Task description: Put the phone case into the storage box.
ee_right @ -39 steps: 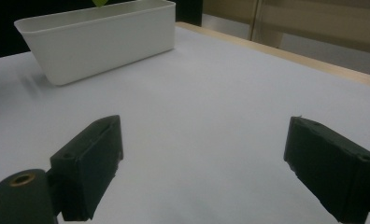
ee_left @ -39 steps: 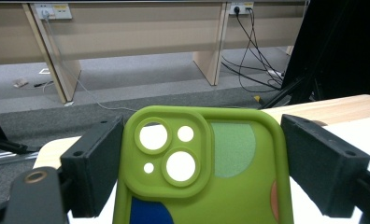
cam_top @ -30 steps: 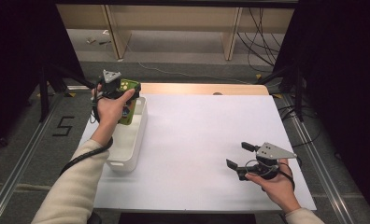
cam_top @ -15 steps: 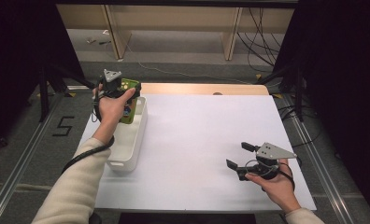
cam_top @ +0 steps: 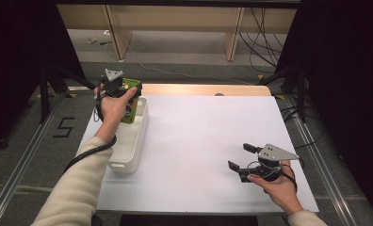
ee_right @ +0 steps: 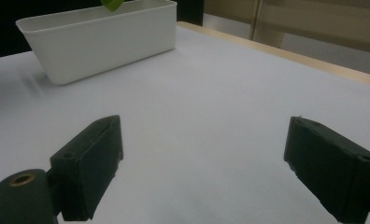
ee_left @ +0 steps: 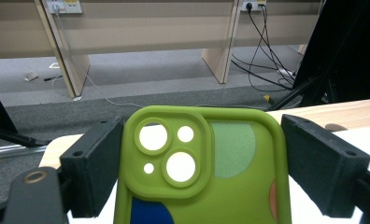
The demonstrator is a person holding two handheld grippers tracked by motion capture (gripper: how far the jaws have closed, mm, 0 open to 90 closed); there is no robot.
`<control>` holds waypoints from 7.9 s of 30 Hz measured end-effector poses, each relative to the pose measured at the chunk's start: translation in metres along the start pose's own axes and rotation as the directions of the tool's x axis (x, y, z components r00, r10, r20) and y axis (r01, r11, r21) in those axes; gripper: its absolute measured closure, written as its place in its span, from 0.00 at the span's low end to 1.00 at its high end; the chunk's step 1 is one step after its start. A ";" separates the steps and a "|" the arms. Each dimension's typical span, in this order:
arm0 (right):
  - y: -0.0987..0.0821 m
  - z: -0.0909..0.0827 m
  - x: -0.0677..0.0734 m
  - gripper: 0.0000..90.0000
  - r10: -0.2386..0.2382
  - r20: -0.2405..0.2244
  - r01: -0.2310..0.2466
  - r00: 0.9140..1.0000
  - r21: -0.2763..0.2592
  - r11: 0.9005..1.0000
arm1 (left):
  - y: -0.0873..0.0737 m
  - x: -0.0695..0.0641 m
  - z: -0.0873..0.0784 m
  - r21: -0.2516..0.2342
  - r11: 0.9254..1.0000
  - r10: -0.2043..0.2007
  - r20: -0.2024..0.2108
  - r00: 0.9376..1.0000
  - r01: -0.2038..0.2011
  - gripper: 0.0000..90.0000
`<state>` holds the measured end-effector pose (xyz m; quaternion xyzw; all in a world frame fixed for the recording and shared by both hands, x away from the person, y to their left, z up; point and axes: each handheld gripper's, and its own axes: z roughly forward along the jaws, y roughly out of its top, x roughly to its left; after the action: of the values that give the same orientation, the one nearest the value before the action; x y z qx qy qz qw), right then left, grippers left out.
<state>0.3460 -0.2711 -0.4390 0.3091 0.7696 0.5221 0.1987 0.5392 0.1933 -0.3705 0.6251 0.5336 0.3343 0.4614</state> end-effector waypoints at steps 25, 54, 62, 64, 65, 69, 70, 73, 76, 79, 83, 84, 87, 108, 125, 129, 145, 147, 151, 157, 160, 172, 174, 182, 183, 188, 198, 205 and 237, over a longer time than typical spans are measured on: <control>0.000 0.000 0.000 0.14 0.001 -0.002 -0.001 1.000 -0.002 1.000 | 0.003 0.002 0.009 0.008 1.000 -0.005 -0.009 1.000 0.006 0.18; 0.000 0.000 0.000 0.14 0.002 -0.001 -0.002 1.000 -0.005 1.000 | 0.004 0.003 0.015 0.015 1.000 -0.008 -0.005 1.000 0.008 0.18; 0.000 0.000 0.000 0.14 0.002 -0.001 -0.002 1.000 -0.005 1.000 | 0.005 0.003 0.017 0.018 1.000 -0.006 -0.006 1.000 0.006 0.18; 0.000 0.000 0.000 0.14 0.002 -0.001 -0.002 1.000 -0.006 1.000 | 0.005 0.003 0.018 0.019 1.000 -0.007 -0.006 1.000 0.007 0.18; 0.000 0.000 -0.001 0.14 0.002 0.000 -0.002 1.000 -0.005 1.000 | 0.005 0.003 0.018 0.020 1.000 -0.007 -0.007 1.000 0.007 0.18; 0.000 0.000 0.000 0.14 0.002 -0.001 -0.002 1.000 -0.006 1.000 | 0.005 0.004 0.019 0.021 1.000 -0.006 -0.005 1.000 0.007 0.18; 0.000 0.000 0.000 0.14 0.002 -0.001 -0.002 1.000 -0.006 1.000 | 0.005 0.003 0.019 0.022 1.000 -0.006 -0.006 1.000 0.006 0.18; 0.000 0.000 0.000 0.14 0.002 -0.002 -0.002 1.000 -0.005 1.000 | 0.005 0.004 0.020 0.023 1.000 -0.008 -0.007 1.000 0.008 0.18; 0.000 0.000 0.000 0.14 0.002 -0.001 -0.002 1.000 -0.005 1.000 | 0.005 0.004 0.021 0.024 1.000 -0.009 -0.008 1.000 0.010 0.18; 0.000 0.000 0.000 0.14 0.002 -0.001 -0.002 1.000 -0.002 1.000 | 0.006 0.004 0.022 0.028 1.000 -0.005 -0.011 1.000 0.005 0.18; 0.000 0.000 0.000 0.14 0.003 -0.002 -0.003 1.000 -0.006 1.000 | 0.006 0.003 0.024 0.031 1.000 0.000 -0.009 1.000 0.000 0.18; 0.000 0.000 0.000 0.14 0.003 -0.002 -0.003 1.000 -0.006 1.000 | 0.006 0.003 0.024 0.030 1.000 0.000 -0.008 1.000 0.000 0.18; 0.000 0.000 0.000 0.14 0.003 -0.002 -0.003 1.000 -0.003 1.000 | 0.005 0.004 0.025 0.032 0.999 0.002 -0.005 1.000 -0.002 0.18; 0.000 0.000 0.000 0.14 0.003 -0.003 -0.003 1.000 -0.003 1.000 | 0.003 0.005 0.033 0.043 0.999 0.000 0.003 1.000 0.000 0.18; 0.000 0.000 0.000 0.14 0.003 -0.005 -0.003 1.000 -0.004 1.000 | 0.000 0.005 0.038 0.054 0.999 0.003 0.001 1.000 -0.003 0.18; 0.000 0.000 0.000 0.14 0.003 -0.004 -0.003 1.000 -0.002 1.000 | 0.000 0.005 0.039 0.058 0.998 0.006 0.001 1.000 -0.006 0.18; 0.000 0.000 0.000 0.14 0.003 -0.006 -0.003 1.000 -0.004 1.000 | -0.002 0.005 0.044 0.073 0.997 0.003 -0.001 1.000 -0.003 0.18; 0.000 0.000 0.000 0.14 0.003 -0.006 -0.003 1.000 -0.005 1.000 | -0.003 0.005 0.044 0.074 0.997 0.002 0.002 1.000 -0.002 0.18; 0.000 0.000 0.000 0.14 0.003 -0.006 -0.003 1.000 -0.004 1.000 | -0.004 0.005 0.046 0.076 0.997 0.003 0.004 1.000 -0.003 0.17; 0.000 0.000 0.000 0.14 0.003 -0.006 -0.003 1.000 -0.004 1.000 | -0.004 0.005 0.047 0.078 0.997 0.002 0.002 1.000 -0.003 0.17; 0.000 0.000 0.000 0.14 0.003 -0.005 -0.003 1.000 -0.002 1.000 | -0.004 0.006 0.047 0.080 0.997 0.001 0.002 1.000 -0.002 0.17; 0.000 -0.001 0.000 0.14 0.003 -0.005 -0.003 1.000 -0.002 1.000 | -0.006 0.004 0.049 0.079 0.997 -0.004 0.002 1.000 0.004 0.17; 0.000 -0.001 0.000 0.14 0.003 -0.005 -0.003 1.000 -0.002 1.000 | -0.006 0.003 0.050 0.078 0.997 -0.005 0.004 1.000 0.005 0.17; 0.000 -0.001 0.000 0.14 0.004 -0.005 -0.004 1.000 -0.002 1.000 | -0.012 0.002 0.054 0.087 0.996 -0.006 0.008 1.000 0.005 0.17; 0.000 0.000 0.000 0.14 0.004 -0.006 -0.004 1.000 -0.004 1.000 | -0.014 0.003 0.055 0.090 0.996 -0.006 0.006 1.000 0.006 0.17; -0.001 0.000 -0.001 0.14 0.005 -0.007 -0.005 1.000 -0.005 1.000 | -0.018 0.005 0.056 0.098 0.995 -0.010 0.003 1.000 0.010 0.17; -0.001 0.000 0.000 0.14 0.003 -0.007 -0.003 1.000 -0.003 1.000 | -0.019 0.005 0.056 0.102 0.995 -0.012 -0.001 1.000 0.012 0.17; -0.001 0.000 0.000 0.14 0.004 -0.008 -0.004 1.000 -0.003 1.000 | -0.021 0.007 0.054 0.109 0.994 -0.019 0.004 1.000 0.018 0.17; 0.000 0.000 0.000 0.14 0.004 -0.008 -0.004 1.000 0.000 1.000 | -0.034 0.007 0.051 0.146 0.989 -0.004 0.021 1.000 0.001 0.17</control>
<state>0.3459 -0.2712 -0.4395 0.3086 0.7699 0.5236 0.1946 0.5748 0.1895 -0.4212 0.6598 0.5526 0.2873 0.4205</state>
